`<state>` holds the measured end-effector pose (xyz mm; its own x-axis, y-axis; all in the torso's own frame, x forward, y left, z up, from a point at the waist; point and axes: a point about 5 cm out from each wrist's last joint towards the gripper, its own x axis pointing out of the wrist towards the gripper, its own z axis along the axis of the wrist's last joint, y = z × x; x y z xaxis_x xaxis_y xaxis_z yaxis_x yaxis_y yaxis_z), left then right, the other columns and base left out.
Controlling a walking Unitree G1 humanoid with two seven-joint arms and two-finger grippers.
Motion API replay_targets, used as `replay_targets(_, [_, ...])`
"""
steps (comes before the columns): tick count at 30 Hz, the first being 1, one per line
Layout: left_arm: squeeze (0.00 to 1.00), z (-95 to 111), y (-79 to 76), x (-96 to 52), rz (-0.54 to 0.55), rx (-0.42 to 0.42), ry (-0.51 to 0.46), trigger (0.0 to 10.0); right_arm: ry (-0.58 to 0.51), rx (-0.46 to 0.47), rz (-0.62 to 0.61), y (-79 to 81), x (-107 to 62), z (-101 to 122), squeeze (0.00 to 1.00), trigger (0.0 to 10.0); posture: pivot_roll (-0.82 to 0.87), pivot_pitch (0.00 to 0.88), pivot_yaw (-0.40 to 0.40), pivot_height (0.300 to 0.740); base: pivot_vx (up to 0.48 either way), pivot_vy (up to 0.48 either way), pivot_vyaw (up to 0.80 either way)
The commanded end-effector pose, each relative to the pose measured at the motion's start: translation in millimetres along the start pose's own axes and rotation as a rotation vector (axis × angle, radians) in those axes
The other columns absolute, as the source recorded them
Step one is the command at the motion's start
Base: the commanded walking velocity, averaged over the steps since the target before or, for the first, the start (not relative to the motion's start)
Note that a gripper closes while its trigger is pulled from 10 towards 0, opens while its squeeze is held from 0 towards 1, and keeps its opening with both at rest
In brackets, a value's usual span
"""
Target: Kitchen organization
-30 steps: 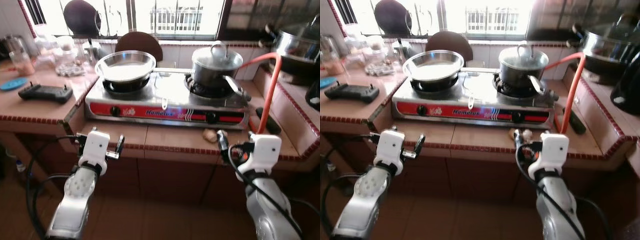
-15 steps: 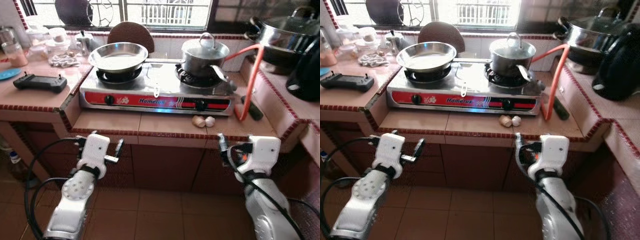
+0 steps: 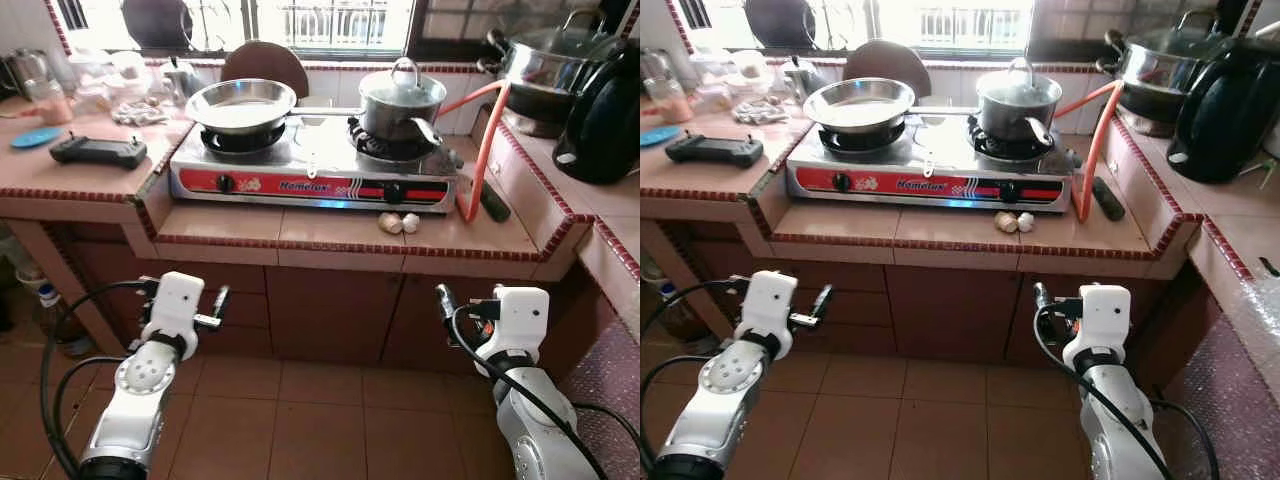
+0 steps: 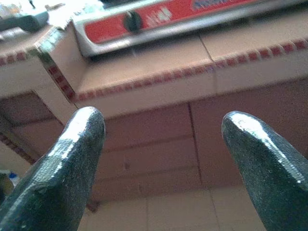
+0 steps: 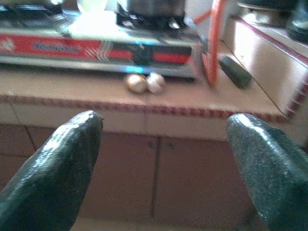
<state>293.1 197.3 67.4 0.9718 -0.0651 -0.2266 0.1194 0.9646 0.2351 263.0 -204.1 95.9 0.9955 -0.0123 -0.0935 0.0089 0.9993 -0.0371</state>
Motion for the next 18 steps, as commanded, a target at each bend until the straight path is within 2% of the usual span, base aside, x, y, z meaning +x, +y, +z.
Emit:
replay_targets(1, [0.0,-1,-2.6,5.1,-0.008,-0.003,0.008,10.0,0.019,0.007,-0.015,-6.1,1.7,-7,0.0,10.0,0.11,0.0,-0.021,0.74,0.0,0.0,0.0])
replay_targets(5, [0.0,-23,-11.9,14.2,-0.006,-0.085,0.119,10.0,0.11,-0.004,-0.017,-12.7,8.7,-35,0.0,10.0,0.1,0.0,-0.031,0.74,0.0,0.0,0.0])
replay_targets(7, [0.0,-30,-15.2,15.7,-0.004,-0.108,0.153,10.0,0.141,0.001,-0.016,-13.7,10.3,-44,0.0,10.0,0.1,0.0,-0.033,0.74,0.0,0.0,0.0])
replay_targets(8, [0.0,-36,-18.4,16.4,-0.01,-0.156,0.184,10.0,0.167,0.009,-0.019,-15.6,11.2,-52,0.0,10.0,0.1,0.0,-0.034,0.74,0.0,0.0,0.0])
replay_targets(9, [0.0,-36,-18.4,16.4,-0.01,-0.156,0.184,10.0,0.167,0.009,-0.019,-15.6,11.2,-52,0.0,10.0,0.1,0.0,-0.034,0.74,0.0,0.0,0.0])
replay_targets(10, [0.0,-51,-24.0,13.9,-0.031,-0.17,0.256,10.0,0.258,0.043,-0.055,-22.1,8.9,-73,0.0,10.0,0.1,0.0,-0.037,0.74,0.0,0.0,0.0])
replay_targets(12, [0.0,-70,-27.4,7.2,-0.044,-0.192,0.352,10.0,0.352,0.078,-0.089,-27.6,2.6,-94,0.0,10.0,0.1,0.0,-0.036,0.74,0.0,0.0,0.0])
replay_targets(14, [0.0,-77,-27.4,4.2,-0.044,-0.182,0.383,10.0,0.382,0.078,-0.099,-29.5,-0.4,-101,0.0,10.0,0.1,0.0,-0.037,0.74,0.0,0.0,0.0])
replay_targets(15, [0.0,-87,-27.5,-1.0,-0.039,-0.176,0.435,10.0,0.421,0.106,-0.114,-31.1,-4.8,-110,0.0,10.0,0.1,0.0,-0.037,0.74,0.0,0.0,0.0])
replay_targets(16, [0.0,-87,-27.5,-1.0,-0.039,-0.176,0.435,10.0,0.421,0.106,-0.114,-31.1,-4.8,-110,0.0,10.0,0.1,0.0,-0.037,0.74,0.0,0.0,0.0])
replay_targets(18, [0.0,-98,-28.3,-7.4,-0.03,-0.182,0.5,10.0,0.475,0.152,-0.136,-32.4,-11.4,-122,0.0,10.0,0.1,0.0,-0.036,0.74,0.0,0.0,0.0])
